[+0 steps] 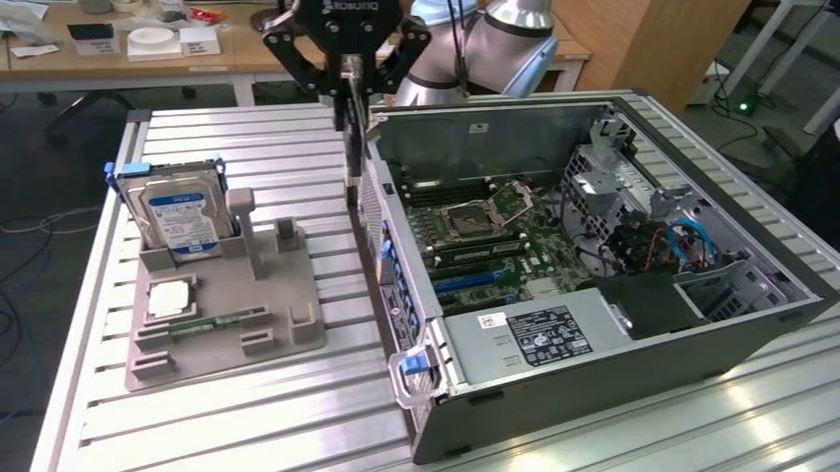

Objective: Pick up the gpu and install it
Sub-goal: 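Pick up the gpu and move the gpu toward the slot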

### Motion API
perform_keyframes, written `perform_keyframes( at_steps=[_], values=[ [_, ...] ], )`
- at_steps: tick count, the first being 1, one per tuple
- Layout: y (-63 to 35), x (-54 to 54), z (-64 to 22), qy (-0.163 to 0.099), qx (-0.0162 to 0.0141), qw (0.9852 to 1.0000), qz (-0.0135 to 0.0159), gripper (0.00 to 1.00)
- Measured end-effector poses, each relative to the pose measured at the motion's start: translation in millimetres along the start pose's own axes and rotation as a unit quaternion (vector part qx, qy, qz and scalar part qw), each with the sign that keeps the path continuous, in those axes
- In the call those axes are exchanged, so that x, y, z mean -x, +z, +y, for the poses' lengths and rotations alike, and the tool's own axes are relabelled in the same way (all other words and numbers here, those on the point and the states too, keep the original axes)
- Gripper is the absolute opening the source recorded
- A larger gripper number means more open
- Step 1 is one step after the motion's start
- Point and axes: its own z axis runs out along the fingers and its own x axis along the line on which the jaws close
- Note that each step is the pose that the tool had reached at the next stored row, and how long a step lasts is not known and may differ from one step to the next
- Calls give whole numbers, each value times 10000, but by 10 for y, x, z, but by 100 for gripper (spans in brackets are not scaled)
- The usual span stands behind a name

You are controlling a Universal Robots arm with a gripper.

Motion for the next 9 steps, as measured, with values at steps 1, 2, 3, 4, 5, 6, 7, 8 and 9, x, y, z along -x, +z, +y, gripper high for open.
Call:
perform_keyframes(
  at_steps=[1, 2, 3, 4, 5, 6, 7, 8, 9],
  values=[
    [1, 44, 2, 1, 0, 10000, 0, 27],
    [3, 93, 5, 0, 0, 10000, 1, 27],
    [5, 137, 7, -4, 0, 10000, 1, 27],
    [7, 182, 9, -10, 0, 10000, 1, 27],
    [9, 225, 11, -18, 1, 10000, 2, 27],
    [10, 264, 14, -30, 1, 10000, 3, 27],
    [12, 300, 15, -44, 1, 10000, 5, 27],
    [14, 338, 17, -61, 2, 10000, 6, 27],
    [15, 373, 19, -77, 2, 10000, 7, 27]
  ],
)
